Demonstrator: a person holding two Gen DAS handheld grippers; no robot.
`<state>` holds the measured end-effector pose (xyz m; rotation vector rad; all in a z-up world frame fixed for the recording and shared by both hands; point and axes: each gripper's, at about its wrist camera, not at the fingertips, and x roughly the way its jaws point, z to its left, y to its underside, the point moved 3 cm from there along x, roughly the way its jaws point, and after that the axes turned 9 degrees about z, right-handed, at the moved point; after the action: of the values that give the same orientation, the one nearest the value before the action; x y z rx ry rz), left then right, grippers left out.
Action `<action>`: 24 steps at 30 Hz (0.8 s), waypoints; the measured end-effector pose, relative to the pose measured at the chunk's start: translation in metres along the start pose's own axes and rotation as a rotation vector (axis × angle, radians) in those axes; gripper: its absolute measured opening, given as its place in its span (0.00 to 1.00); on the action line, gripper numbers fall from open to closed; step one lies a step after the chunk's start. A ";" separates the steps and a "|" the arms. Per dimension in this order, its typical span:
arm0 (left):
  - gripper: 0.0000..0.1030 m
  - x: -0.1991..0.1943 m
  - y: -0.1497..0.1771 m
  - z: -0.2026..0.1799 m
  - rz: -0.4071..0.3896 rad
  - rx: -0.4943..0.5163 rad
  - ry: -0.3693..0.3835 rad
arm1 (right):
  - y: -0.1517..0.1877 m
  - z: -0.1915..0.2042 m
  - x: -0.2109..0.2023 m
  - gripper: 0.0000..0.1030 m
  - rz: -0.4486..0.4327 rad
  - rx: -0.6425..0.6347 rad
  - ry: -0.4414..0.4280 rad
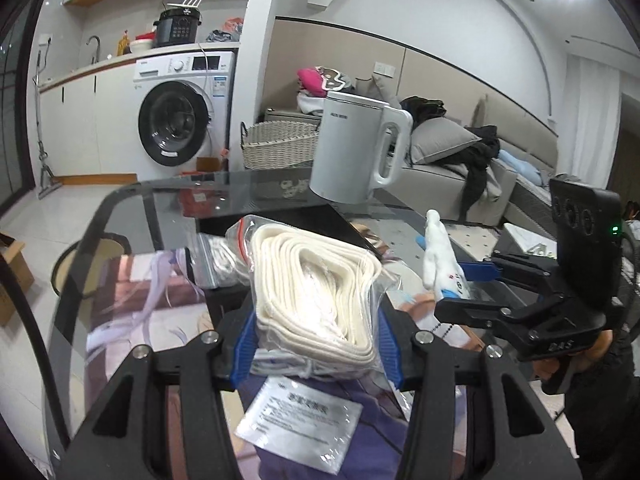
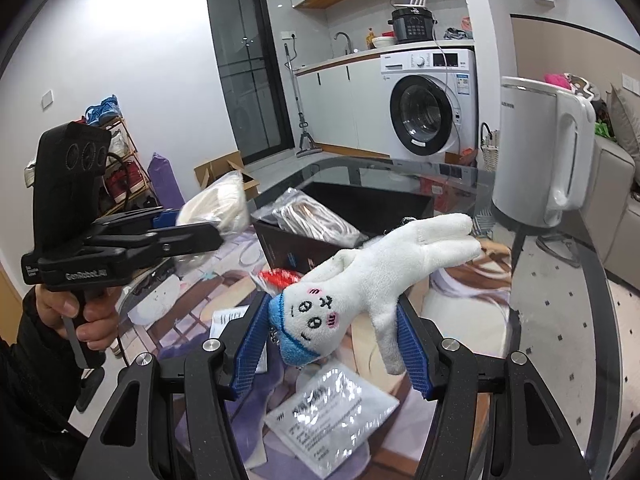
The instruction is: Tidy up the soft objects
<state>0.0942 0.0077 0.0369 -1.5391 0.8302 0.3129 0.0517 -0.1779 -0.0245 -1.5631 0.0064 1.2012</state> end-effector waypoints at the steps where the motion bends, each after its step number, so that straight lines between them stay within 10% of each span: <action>1: 0.49 0.002 -0.004 0.000 -0.004 0.003 -0.007 | -0.005 0.000 0.003 0.59 -0.001 -0.009 -0.005; 24: 0.49 0.060 -0.045 0.026 0.022 0.030 -0.143 | -0.080 -0.010 0.085 0.59 0.043 -0.107 0.073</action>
<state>0.1730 0.0103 0.0278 -1.4623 0.7363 0.4199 0.1449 -0.1062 -0.0250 -1.7076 0.0243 1.1941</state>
